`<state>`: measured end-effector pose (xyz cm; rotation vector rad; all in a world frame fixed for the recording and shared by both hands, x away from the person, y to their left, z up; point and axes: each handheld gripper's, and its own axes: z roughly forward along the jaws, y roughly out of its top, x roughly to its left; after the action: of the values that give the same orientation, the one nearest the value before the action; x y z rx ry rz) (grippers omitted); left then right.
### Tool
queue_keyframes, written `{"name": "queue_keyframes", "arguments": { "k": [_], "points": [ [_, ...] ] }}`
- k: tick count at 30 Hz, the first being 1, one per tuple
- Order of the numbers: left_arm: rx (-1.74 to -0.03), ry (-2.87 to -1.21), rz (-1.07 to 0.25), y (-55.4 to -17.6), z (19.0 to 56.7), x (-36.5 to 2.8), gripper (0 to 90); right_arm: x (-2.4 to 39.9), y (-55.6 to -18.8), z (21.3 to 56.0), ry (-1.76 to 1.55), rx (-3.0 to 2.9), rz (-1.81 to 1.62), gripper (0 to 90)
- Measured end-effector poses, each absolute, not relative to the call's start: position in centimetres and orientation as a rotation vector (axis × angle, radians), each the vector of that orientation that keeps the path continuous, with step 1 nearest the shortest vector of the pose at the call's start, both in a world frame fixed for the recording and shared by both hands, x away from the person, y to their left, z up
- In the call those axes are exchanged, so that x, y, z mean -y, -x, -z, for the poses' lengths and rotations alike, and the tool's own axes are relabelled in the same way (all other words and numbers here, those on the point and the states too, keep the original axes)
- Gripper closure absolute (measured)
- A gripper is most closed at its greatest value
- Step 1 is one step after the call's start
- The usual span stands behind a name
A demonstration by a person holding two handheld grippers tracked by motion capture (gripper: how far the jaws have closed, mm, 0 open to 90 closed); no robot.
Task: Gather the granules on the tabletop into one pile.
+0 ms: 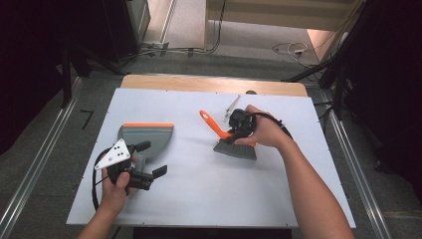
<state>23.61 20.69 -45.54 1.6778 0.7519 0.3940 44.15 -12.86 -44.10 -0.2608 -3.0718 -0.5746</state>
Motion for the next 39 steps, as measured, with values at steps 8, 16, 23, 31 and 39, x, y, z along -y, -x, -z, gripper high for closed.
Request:
{"name": "queue_keyframes", "arguments": {
  "k": [8, 16, 23, 31, 39],
  "points": [
    [-0.752, -1.68, -0.395, -23.7, 45.6, -20.7, 0.0, 12.8, -44.1, 43.9, 0.277, 3.098, 0.583, 66.7],
    [-0.752, -1.68, -0.394, -23.7, 45.6, -20.7, 0.0, 12.7, -43.2, 42.4, 0.401, 3.06, 0.564, 67.5],
    [-0.751, -1.679, -0.396, -23.7, 45.6, -20.8, 0.0, 15.0, -43.4, 39.7, 0.611, 3.089, 0.683, 67.5],
    [-0.746, -1.681, -0.394, -23.7, 45.6, -20.6, 0.0, 17.6, -43.1, 40.7, 1.151, 3.184, 0.583, 67.6],
    [-0.748, -1.69, -0.394, -23.7, 45.6, -20.4, 0.0, 16.4, -41.9, 43.4, 1.337, 3.203, 0.493, 68.4]
  ]
}}
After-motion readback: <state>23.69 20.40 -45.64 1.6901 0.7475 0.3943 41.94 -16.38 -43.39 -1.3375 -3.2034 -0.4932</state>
